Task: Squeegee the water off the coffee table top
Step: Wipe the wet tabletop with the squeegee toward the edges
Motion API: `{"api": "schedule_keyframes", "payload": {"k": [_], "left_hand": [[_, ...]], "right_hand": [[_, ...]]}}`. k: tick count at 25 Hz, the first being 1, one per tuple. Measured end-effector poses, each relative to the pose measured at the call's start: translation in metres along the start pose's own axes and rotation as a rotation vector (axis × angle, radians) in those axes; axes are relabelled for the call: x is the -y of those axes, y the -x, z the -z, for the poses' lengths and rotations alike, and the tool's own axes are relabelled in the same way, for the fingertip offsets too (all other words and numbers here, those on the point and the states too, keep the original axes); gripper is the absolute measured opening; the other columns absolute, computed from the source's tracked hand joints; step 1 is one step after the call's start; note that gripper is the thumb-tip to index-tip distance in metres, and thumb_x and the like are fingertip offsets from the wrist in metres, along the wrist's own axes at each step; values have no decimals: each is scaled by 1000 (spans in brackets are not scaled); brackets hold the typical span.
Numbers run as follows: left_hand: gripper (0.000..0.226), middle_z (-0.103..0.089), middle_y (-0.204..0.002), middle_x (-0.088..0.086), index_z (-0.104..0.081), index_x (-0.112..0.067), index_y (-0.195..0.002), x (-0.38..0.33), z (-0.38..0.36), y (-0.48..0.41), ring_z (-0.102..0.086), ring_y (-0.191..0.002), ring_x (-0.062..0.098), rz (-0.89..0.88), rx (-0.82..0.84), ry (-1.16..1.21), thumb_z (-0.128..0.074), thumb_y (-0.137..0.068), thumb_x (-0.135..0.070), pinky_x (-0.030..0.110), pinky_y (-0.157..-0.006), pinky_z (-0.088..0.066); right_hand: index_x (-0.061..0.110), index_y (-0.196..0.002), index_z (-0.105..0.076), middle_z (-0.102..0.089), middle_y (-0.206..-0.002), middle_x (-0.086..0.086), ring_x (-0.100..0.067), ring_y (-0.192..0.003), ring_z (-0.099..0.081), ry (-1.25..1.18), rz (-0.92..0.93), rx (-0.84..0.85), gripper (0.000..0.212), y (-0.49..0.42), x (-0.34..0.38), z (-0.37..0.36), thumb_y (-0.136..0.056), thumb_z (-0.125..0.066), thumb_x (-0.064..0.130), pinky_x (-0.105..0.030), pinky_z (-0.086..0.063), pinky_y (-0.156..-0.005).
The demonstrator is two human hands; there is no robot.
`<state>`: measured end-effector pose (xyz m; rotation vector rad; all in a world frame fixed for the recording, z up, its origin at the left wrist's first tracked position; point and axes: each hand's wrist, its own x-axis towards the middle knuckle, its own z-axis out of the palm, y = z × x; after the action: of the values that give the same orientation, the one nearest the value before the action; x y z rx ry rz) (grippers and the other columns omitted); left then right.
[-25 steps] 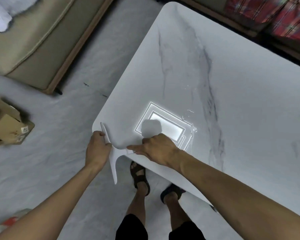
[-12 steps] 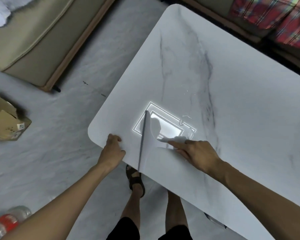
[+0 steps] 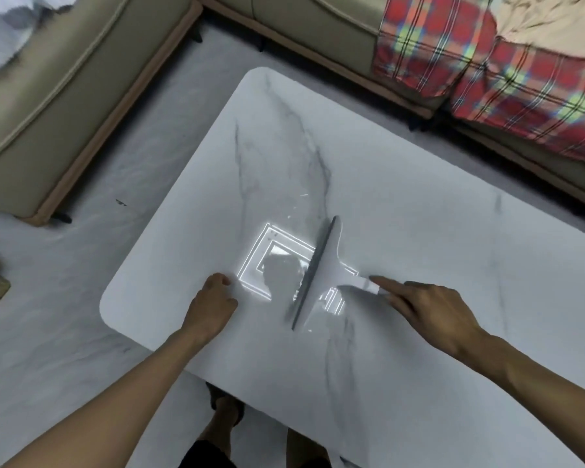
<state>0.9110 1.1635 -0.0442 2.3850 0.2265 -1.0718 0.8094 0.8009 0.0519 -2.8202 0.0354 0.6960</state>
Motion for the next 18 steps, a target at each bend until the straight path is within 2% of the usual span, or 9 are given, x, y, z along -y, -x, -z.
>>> {"api": "schedule_keyframes", "payload": {"k": [2,4,6,9,13,14,16,18], "left_hand": [[42,-58,-121,4,-46,-19,-126,-22,5,-8,-57,-99,24,-11,-52,1,-57,-86,-17,30,-78,-42],[43,-59,-121,5,-46,-18,-128,-37,12,-18,-58,-99,25,-9,-83,18,-58,-86,-17,30,-77,-42],[44,-57,-121,5,-46,-17,-128,-46,16,-28,-56,-95,23,-10,-97,17,-58,-85,-17,30,-77,-42],[44,-49,-127,7,-48,-12,-125,-58,21,-52,-55,-102,25,-68,-153,-30,-60,-82,-11,33,-83,-45],[42,-41,-125,14,-53,-7,-119,-66,22,-94,-49,-114,35,-190,-237,-179,-60,-78,-9,42,-98,-45],[42,-39,-131,18,-51,-7,-120,-67,21,-104,-45,-122,37,-175,-199,-190,-58,-79,-9,43,-100,-44],[40,-20,-151,28,-46,-10,-122,-73,21,-116,-24,-143,39,-103,-85,-191,-52,-83,-9,40,-103,-39],[39,-4,-156,32,-43,-12,-122,-78,22,-120,-6,-149,37,-56,-18,-188,-46,-84,-8,38,-103,-37]], "right_hand": [[47,-136,-36,-69,-94,10,-25,-86,-64,-132,-122,-51,37,-34,-3,21,-100,-29,49,-34,-47,-67],[29,-136,-40,-70,-102,-7,-37,-90,-61,-248,-187,-64,37,-79,0,39,-99,-38,30,-40,-49,-75],[19,-138,-37,-66,-107,-19,-42,-94,-58,-338,-219,-80,39,-126,8,56,-99,-38,21,-42,-48,-79],[18,-138,-34,-63,-114,-23,-46,-102,-55,-385,-227,-150,39,-202,17,76,-100,-34,21,-42,-43,-85],[10,-121,-44,-60,-116,-23,-44,-104,-53,-345,-288,-223,27,-293,25,98,-97,-33,16,-36,-34,-75],[10,-124,-43,-59,-118,-23,-44,-105,-53,-325,-306,-212,30,-308,26,96,-96,-32,15,-36,-33,-75],[14,-135,-37,-58,-118,-24,-45,-104,-53,-274,-323,-169,40,-313,26,87,-95,-33,14,-36,-33,-74],[20,-140,-31,-61,-110,-24,-45,-93,-54,-229,-305,-127,44,-284,25,75,-96,-32,15,-37,-34,-71]]}}
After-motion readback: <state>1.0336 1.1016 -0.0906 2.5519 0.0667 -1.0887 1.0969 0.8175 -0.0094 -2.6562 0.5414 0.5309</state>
